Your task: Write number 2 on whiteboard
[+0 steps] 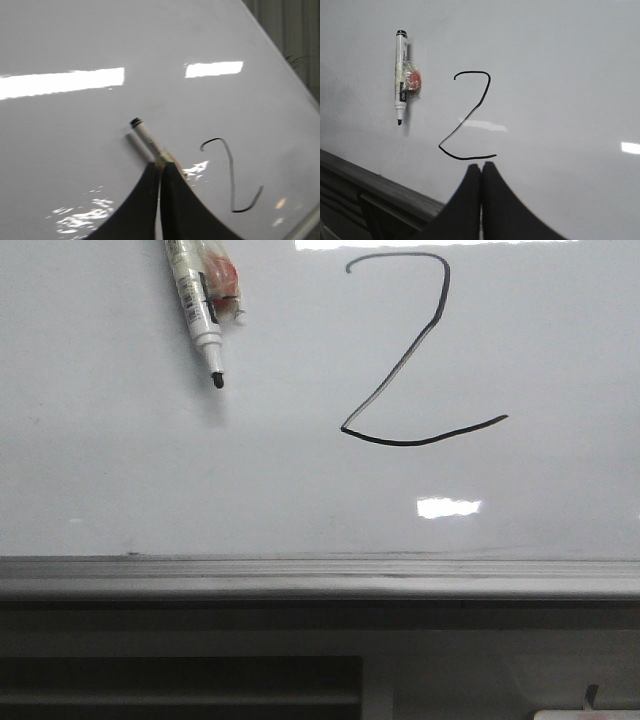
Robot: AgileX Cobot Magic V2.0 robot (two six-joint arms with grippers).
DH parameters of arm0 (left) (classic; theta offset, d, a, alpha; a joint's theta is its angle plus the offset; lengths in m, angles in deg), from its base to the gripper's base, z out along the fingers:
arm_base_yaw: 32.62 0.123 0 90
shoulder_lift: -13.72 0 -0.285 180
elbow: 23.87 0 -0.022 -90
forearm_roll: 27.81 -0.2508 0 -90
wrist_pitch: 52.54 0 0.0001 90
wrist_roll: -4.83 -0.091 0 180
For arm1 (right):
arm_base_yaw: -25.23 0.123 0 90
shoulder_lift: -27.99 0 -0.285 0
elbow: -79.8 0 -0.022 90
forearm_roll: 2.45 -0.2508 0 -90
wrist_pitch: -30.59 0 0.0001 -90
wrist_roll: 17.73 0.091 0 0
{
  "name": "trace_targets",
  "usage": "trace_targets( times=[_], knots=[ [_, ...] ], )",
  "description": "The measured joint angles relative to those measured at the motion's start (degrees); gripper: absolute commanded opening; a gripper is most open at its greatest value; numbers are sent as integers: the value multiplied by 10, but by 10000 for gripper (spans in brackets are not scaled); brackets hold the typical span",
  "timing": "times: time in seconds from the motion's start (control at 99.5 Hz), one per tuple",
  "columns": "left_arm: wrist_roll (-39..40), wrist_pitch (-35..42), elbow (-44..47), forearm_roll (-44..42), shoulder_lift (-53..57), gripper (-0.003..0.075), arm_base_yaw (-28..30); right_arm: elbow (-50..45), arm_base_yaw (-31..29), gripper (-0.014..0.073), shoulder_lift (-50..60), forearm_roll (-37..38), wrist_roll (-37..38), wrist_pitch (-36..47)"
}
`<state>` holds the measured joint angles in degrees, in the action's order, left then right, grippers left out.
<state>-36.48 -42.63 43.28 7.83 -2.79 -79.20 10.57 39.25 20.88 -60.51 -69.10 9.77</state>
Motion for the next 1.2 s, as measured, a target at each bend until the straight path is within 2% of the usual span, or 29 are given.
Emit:
trace_targets(
  times=[0.201, 0.261, 0.362, 0.503, 0.794, 1.196],
  knots=[
    [217, -32, 27, -179, 1, -20, 213, 0, 0, -68, 0, 0, 0, 0],
    [274, -55, 38, -229, 12, -20, 260, 0, 0, -68, 0, 0, 0, 0],
    [316, -90, 56, -270, 51, -20, 326, 0, 0, -68, 0, 0, 0, 0],
    [331, -111, 78, -284, 90, -20, 396, 0, 0, -68, 0, 0, 0, 0],
    [336, -119, 100, -285, 90, -20, 459, 0, 0, -68, 0, 0, 0, 0],
    [336, -147, 101, -284, 90, -20, 463, 0, 0, -68, 0, 0, 0, 0]
  ],
)
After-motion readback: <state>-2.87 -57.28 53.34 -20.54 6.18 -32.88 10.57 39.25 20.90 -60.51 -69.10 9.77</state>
